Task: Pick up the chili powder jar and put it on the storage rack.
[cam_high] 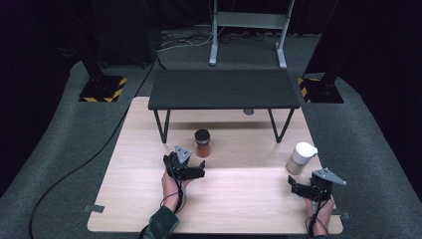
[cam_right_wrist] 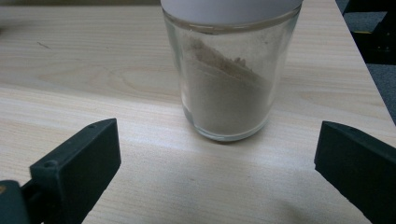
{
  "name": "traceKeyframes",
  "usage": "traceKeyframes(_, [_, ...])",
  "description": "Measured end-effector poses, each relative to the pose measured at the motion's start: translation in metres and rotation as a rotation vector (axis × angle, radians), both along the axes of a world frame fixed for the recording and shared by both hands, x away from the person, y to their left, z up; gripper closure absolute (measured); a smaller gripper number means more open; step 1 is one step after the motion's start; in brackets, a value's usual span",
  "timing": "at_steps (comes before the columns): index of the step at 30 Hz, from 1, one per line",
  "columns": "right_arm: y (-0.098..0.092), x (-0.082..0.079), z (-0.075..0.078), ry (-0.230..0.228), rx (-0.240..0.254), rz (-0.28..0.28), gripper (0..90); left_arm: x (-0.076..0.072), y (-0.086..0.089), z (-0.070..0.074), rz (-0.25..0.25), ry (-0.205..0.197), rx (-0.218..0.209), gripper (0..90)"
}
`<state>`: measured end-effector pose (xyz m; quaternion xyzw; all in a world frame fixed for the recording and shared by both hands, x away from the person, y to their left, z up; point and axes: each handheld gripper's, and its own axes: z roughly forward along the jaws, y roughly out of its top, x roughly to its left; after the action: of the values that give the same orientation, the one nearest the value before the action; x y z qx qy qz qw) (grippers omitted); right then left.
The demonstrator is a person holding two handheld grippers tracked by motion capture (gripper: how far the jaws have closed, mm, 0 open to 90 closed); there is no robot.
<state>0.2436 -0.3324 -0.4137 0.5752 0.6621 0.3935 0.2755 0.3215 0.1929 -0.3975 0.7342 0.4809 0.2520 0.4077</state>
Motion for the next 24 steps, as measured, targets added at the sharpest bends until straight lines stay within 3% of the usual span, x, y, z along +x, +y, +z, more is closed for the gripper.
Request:
traceKeyframes(9, [0.000,-0.001,-0.001,-0.006,0.003,-0.003,0.0,0.015,-0.011,-0.004,-0.019,0.011,0.021,0.2])
traceKeyframes(18, [0.000,-0.001,-0.001,-0.007,0.003,-0.001,0.0,0.031,-0.019,-0.007,0.005,0.011,0.011,0.0])
traceKeyframes(24, [0.000,-0.001,0.000,-0.004,0.000,0.001,0.0,0.045,-0.021,-0.008,-0.008,0.009,-0.010,0.0])
